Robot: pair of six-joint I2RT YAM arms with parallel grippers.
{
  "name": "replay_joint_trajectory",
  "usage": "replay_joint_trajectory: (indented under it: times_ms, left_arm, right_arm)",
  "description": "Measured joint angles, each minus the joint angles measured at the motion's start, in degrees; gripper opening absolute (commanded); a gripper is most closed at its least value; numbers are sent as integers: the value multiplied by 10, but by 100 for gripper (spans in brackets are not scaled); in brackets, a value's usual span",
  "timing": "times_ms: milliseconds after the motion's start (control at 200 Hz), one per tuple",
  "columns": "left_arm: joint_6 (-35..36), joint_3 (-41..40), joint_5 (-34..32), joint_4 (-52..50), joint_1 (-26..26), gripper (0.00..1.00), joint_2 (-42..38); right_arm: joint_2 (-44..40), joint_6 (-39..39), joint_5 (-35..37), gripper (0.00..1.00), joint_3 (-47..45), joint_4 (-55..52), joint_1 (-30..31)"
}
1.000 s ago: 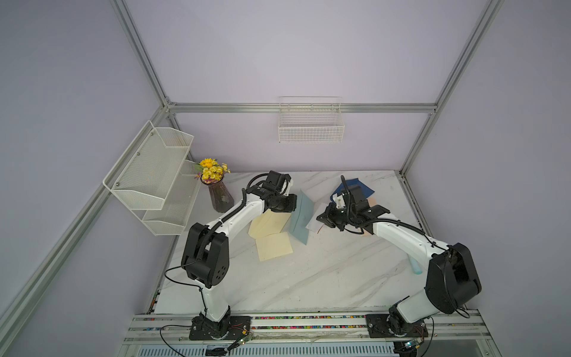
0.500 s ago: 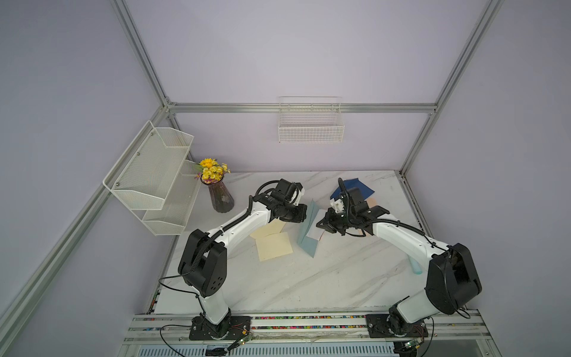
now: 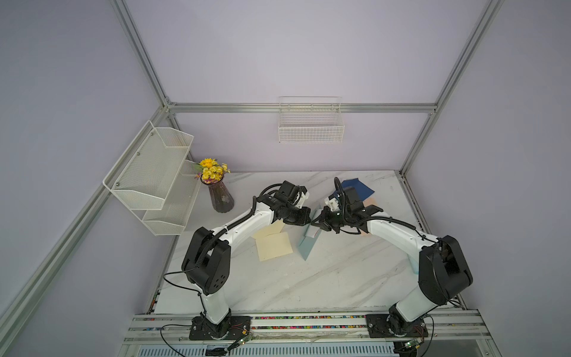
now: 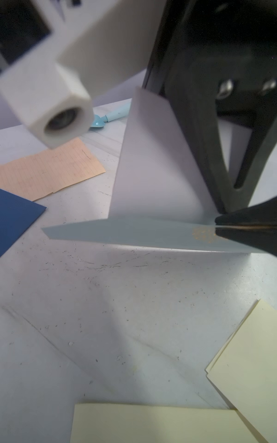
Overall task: Fold the letter paper in half and place it into the envelope
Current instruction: Place the letter paper in the envelope.
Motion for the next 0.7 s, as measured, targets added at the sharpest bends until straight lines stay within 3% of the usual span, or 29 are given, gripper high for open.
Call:
replay_joint_trajectory:
  times_ms: [350,605,700]
  left_arm:
    - [-13,0,62,36,0,0,0]
    - [-18,0,70,43,6,0,10]
    - [-19,0,74,50,8,0,10]
  right_arm:
    - [50,37,2,0,12,16,5]
    - [67,60,7,0,24,23,10]
    - [67,66,12,14,31,15,10]
